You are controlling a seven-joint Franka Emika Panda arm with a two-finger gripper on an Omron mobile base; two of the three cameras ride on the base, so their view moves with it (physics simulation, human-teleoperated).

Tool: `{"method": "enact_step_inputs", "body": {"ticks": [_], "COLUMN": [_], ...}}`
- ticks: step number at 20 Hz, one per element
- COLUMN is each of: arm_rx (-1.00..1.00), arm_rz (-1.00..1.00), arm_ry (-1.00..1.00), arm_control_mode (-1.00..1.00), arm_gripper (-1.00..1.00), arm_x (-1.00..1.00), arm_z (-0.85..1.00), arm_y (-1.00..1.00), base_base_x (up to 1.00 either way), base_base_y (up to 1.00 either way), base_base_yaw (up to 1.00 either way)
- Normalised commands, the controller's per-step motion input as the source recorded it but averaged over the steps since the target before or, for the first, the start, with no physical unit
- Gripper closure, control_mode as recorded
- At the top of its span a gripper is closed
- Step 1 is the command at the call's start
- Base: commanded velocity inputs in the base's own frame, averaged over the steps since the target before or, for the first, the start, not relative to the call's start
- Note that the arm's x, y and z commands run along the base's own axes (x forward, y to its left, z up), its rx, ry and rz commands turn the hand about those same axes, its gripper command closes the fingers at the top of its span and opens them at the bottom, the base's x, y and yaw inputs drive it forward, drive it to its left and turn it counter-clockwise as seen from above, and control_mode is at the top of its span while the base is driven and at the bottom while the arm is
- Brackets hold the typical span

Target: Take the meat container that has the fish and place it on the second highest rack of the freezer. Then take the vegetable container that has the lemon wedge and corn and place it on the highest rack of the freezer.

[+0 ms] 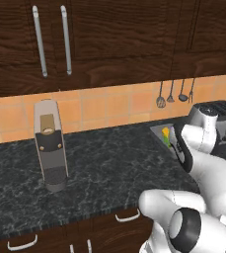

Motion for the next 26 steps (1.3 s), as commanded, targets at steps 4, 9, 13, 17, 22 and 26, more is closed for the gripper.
{"method": "enact_step_inputs", "body": {"ticks": [4,9,13,17,22,26], "arm_rx": [0.00,0.02,0.04,0.07,0.05,0.03], "arm_rz": [-0.16,-0.05,0.00,0.00,-0.01,-0.08], "arm_ry": [0.00,0.01,0.00,0.00,0.00,0.00], "arm_control_mode": [-1.00,-1.00,-1.00,-1.00,-1.00,-1.00], "arm_gripper": [1.00,1.00,1.00,1.00,1.00,1.00], "arm_x": [-0.53,-0.43,-0.28,-0.11,-0.26,-0.23], "arm_z": [0.43,0.46,0.47,0.50,0.31,0.05], "arm_y": [0.53,0.49,0.53,0.56,0.26,0.03], "base_base_x": [0.00,0.00,0.00,0.00,0.00,0.00], "base_base_y": [0.00,0.00,0.00,0.00,0.00,0.00], "base_base_yaw": [0.00,0.00,0.00,0.00,0.00,0.00]}}
